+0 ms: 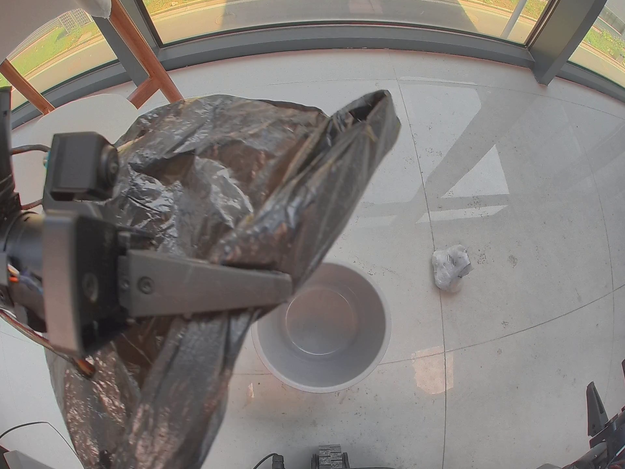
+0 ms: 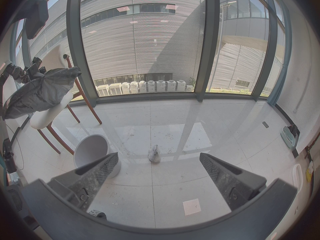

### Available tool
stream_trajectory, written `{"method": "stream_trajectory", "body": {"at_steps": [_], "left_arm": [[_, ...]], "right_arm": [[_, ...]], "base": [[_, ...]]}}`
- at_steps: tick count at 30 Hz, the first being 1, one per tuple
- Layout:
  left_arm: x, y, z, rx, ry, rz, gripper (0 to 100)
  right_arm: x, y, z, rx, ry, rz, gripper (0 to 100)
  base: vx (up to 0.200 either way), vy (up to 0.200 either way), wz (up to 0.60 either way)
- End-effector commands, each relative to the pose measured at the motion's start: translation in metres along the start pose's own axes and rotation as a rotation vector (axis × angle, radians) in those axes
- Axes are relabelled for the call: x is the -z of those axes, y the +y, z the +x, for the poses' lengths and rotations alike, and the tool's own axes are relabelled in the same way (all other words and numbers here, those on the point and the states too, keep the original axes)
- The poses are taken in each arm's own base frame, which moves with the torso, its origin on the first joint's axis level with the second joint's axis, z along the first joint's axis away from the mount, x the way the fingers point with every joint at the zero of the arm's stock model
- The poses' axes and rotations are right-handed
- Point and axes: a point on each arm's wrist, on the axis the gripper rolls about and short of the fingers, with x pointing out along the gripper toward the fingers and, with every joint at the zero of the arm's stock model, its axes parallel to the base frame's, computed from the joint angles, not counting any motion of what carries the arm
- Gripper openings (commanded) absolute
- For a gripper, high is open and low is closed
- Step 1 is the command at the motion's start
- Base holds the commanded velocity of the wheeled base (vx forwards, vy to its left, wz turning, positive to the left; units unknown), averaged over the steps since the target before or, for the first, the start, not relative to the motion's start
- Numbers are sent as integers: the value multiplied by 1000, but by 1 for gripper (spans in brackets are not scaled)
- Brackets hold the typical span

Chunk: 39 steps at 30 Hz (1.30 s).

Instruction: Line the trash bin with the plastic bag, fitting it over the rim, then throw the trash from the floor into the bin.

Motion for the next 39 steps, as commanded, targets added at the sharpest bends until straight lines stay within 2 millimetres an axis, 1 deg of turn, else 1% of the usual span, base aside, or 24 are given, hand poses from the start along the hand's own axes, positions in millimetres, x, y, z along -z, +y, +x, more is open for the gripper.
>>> {"method": "stream_trajectory", "body": {"at_steps": [1,3,6,7,15,16,17,18,19,22,25,31,32,35,39], "left_arm": [[10,8,37,-25,78,-14,0],[13,5,46,-22,96,-12,0],[15,0,53,3,116,-8,0],[18,-2,60,19,139,-9,0],[41,-15,91,96,265,-8,0],[41,-15,91,96,265,-8,0],[45,-16,100,108,291,-10,0],[46,-16,101,111,295,-10,0],[47,-17,107,119,307,-9,0],[43,-17,115,128,302,1,0],[39,-16,119,138,287,13,0],[36,-14,119,140,273,27,0],[36,-14,118,138,274,30,0],[32,-4,112,105,253,23,0],[30,-3,108,104,248,22,0]], "right_arm": [[5,0,0,0,1,3,100],[5,0,0,0,1,3,100],[5,0,0,0,1,3,100],[5,0,0,0,1,3,100],[5,0,0,0,1,4,100],[5,0,0,0,1,4,100],[5,0,0,0,1,6,100],[5,0,0,0,1,6,100],[5,0,0,0,1,7,100],[5,0,0,0,1,7,100],[5,0,0,0,1,7,100],[5,0,0,0,1,7,100],[5,0,0,0,1,7,100],[5,0,0,0,1,7,100],[5,0,0,0,1,7,100]], "base": [[0,0,0],[0,0,0],[0,0,0],[0,0,0],[0,0,0],[0,0,0],[0,0,0],[0,0,0],[0,0,0],[0,0,0],[0,0,0],[0,0,0],[0,0,0],[0,0,0],[0,0,0]]}}
